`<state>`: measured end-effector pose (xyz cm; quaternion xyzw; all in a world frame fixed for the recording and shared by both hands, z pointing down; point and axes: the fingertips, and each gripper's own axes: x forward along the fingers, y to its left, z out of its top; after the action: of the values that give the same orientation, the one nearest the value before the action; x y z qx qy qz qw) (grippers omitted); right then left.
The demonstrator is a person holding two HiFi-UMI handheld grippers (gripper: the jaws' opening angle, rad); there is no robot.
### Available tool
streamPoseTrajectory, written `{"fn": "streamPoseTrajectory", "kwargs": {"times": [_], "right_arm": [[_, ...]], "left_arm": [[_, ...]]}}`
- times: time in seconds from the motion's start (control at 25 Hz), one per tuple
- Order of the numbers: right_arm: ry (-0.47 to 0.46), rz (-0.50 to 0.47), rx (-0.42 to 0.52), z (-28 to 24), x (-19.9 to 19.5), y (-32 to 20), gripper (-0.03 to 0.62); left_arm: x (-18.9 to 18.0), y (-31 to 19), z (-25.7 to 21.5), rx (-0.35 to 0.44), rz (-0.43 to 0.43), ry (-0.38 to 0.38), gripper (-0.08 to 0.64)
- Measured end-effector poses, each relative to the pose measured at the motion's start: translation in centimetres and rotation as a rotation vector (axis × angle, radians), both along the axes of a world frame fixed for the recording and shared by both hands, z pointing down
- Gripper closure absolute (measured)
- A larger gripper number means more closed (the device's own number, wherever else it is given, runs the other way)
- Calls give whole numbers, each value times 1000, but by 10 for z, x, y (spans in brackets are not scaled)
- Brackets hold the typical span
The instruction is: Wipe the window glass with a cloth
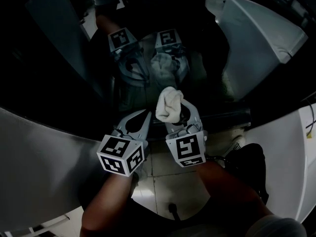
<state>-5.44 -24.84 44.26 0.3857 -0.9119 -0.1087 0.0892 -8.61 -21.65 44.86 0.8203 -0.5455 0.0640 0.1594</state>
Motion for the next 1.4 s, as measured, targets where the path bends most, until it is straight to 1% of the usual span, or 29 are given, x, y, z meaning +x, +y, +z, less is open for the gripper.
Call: {"fn": "streamPoseTrajectory", "kwargs": {"times": [0.16, 0.48, 0.64, 0.96, 1.08, 1.24, 1.4], "right_arm": [[-2, -1, -20, 0, 0, 0, 462], [-43, -8, -52, -3, -1, 2, 462], [-38, -7, -44, -1, -1, 1, 462], [3, -20, -16, 1, -1, 0, 464], [13, -63, -48, 1, -6, 3, 466], [16, -141, -132, -1, -14, 13, 468], [-8, -142, -155, -8, -6, 16, 468]], "left_arm": [[0, 2, 0, -1, 0, -2, 543], [-3, 4, 4, -10, 0, -9, 543], [-3, 3, 4, -10, -3, -9, 543], [2, -1, 4, -6, -9, -18, 543], [3, -1, 4, -11, -9, -29, 543], [5, 4, 6, -16, 21, -42, 543], [8, 4, 5, 2, 51, -32, 543]]}}
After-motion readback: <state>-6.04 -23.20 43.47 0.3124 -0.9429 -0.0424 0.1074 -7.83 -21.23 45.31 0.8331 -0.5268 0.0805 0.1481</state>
